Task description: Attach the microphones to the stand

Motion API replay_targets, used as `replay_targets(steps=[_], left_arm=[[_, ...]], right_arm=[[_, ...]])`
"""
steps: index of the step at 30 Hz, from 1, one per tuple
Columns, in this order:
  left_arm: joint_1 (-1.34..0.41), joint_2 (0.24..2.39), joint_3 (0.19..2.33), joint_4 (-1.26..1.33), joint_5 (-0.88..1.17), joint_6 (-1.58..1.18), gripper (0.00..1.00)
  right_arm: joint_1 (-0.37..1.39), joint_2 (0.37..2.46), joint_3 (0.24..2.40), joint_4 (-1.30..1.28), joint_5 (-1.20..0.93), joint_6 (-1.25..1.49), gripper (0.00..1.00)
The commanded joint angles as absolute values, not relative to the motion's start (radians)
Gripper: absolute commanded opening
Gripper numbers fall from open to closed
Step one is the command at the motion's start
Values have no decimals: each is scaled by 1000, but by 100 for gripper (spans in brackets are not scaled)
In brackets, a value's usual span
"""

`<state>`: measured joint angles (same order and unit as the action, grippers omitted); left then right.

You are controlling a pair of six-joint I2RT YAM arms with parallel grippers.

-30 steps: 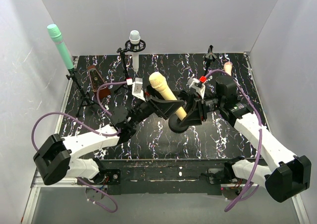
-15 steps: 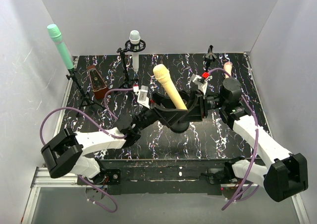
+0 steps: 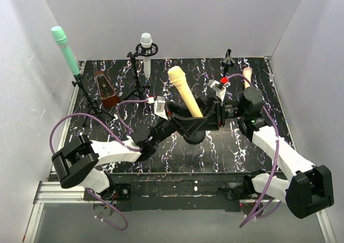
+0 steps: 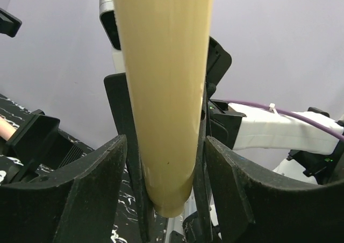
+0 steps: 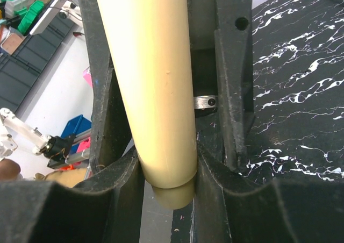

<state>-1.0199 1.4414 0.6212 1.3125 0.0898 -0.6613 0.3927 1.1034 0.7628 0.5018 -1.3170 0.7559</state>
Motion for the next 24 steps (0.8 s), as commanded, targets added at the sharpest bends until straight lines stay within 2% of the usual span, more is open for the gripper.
replay_targets(steps=[1, 10, 17, 24], left_arm=[[-1032, 1448, 644, 1493, 32, -615, 58], [-1034, 1405, 632, 1488, 14, -571, 59], [-1032, 1393, 638, 1471, 26, -563, 64], [-1034, 1401, 652, 1486, 28, -577, 60]], right_arm=[[388, 1089, 756, 563, -1302, 762, 1], [377, 1086, 746, 577, -1295, 773, 1], [376, 1085, 744, 577, -1302, 772, 1], [376, 1083, 742, 575, -1308, 765, 1]])
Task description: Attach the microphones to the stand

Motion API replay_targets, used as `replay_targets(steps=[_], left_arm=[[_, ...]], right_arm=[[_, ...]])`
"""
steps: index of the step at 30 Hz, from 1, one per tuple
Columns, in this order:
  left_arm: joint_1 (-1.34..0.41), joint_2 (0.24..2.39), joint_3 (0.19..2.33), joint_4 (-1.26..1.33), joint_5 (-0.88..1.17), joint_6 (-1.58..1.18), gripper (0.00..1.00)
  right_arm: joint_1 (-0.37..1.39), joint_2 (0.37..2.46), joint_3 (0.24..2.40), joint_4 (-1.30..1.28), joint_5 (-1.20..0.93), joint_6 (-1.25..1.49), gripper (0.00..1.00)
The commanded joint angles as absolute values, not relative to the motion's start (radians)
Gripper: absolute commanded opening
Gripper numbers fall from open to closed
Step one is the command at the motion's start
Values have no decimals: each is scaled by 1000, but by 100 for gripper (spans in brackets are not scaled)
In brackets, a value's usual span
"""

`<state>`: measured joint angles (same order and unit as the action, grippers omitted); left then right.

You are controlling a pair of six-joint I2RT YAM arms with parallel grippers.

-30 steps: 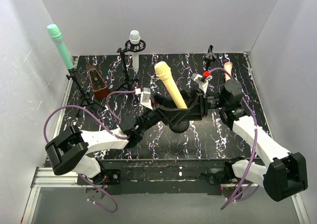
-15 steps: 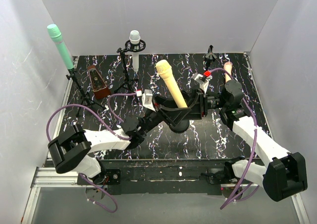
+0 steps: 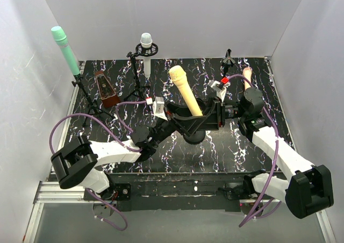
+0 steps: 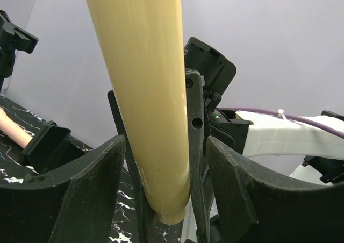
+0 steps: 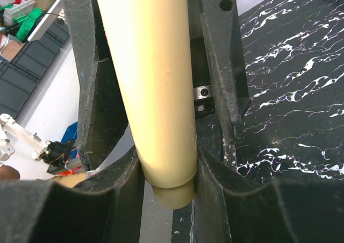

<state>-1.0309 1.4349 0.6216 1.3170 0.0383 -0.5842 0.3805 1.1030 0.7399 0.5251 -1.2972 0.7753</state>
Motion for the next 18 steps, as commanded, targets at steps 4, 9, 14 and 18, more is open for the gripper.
replay_targets(steps=[4, 9, 14, 18], left_arm=[[-1034, 1402, 669, 1477, 34, -577, 59], [-1034, 1410, 680, 1479, 40, -578, 57], [-1032, 1413, 683, 1482, 49, -578, 46], [-1032, 1410, 680, 1482, 55, -584, 0]], right_arm=[[376, 1085, 741, 575, -1312, 764, 1], [376, 1081, 738, 569, -1316, 755, 1], [376, 1078, 738, 568, -1318, 752, 1], [376, 1077, 741, 560, -1319, 746, 1]])
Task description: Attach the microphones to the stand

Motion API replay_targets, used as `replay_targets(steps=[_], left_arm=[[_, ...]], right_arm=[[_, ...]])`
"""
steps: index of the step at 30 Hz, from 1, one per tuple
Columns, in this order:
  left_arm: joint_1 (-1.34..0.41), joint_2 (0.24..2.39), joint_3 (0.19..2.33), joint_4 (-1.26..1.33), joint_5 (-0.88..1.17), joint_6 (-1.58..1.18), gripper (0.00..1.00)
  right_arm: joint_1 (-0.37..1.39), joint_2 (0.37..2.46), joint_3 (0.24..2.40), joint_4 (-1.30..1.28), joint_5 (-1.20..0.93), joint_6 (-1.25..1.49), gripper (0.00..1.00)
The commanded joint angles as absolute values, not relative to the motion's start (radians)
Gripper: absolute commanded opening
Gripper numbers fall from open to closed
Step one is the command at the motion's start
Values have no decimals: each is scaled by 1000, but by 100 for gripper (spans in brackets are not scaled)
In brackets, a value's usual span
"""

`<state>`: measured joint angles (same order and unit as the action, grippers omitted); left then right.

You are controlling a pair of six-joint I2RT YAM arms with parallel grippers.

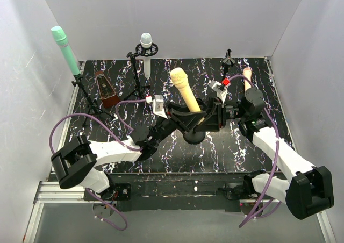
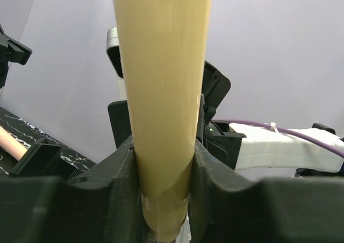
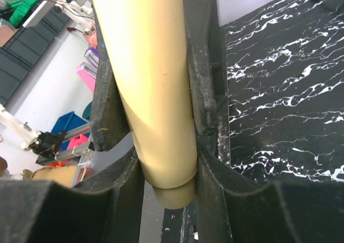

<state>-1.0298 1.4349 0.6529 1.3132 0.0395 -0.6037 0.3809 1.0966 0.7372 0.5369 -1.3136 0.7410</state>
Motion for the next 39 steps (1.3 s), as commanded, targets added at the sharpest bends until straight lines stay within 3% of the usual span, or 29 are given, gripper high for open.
replay_targets(steps=[1, 5, 6, 9, 14, 19, 26, 33, 39], left_arm=[[-1032, 1408, 673, 1483, 52, -584, 0], [-1025, 1364, 631, 1465, 41, -592, 0], [-1020, 1330, 617, 1450, 44, -594, 0], [-988, 1221, 572, 1349, 69, -598, 0], [-924, 944, 567, 880, 152, -556, 0], [-911, 767, 682, 366, 236, -373, 0], [-908, 817, 850, -109, 374, -128, 0], [-896, 936, 949, -219, 413, 23, 0], [-818, 1038, 1040, -262, 517, 86, 0]], right_arm=[[376, 1075, 741, 551, -1321, 739, 2], [368, 1060, 750, 459, -1333, 660, 61], [365, 1052, 758, 419, -1342, 619, 70], [339, 1023, 802, 205, -1379, 424, 80], [296, 976, 1014, -594, -1315, -332, 86], [247, 927, 1100, -894, -1204, -625, 87], [177, 939, 1183, -914, -1031, -736, 90], [117, 1037, 1170, -770, -1089, -854, 95], [118, 1186, 1250, -825, -1213, -917, 94]])
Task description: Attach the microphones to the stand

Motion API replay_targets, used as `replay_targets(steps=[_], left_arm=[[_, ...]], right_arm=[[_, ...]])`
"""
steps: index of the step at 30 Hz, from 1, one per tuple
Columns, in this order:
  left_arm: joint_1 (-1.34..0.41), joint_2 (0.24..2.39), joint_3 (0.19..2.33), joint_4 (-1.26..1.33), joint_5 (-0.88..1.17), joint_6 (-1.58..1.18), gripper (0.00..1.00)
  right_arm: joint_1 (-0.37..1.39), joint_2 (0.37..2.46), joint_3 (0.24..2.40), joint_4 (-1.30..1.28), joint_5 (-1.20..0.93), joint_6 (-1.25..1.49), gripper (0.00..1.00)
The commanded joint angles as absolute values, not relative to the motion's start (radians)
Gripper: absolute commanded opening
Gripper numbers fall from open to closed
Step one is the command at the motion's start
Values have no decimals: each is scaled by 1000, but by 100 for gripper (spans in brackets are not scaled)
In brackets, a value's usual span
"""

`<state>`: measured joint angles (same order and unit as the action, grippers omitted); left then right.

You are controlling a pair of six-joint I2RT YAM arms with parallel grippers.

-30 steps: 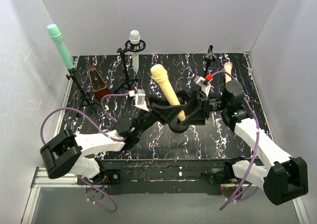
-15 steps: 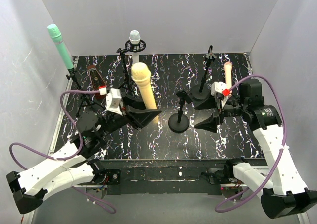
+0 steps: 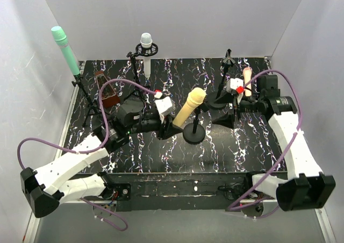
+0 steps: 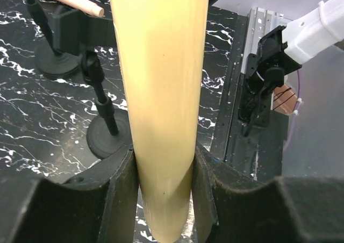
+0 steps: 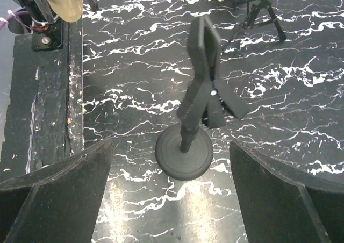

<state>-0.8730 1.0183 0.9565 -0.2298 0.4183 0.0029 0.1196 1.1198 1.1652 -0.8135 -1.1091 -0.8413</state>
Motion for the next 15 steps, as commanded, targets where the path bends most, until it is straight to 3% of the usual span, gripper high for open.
replay_targets(steps=[1, 15], left_arm=[[-801, 1054, 1046, -265, 537, 95, 0], [-548, 1322, 1294, -443, 926, 299, 0]], right_arm=[[120, 1207, 1264, -834, -1219, -922, 95], [164, 1387, 1402, -923, -1232, -985, 93]])
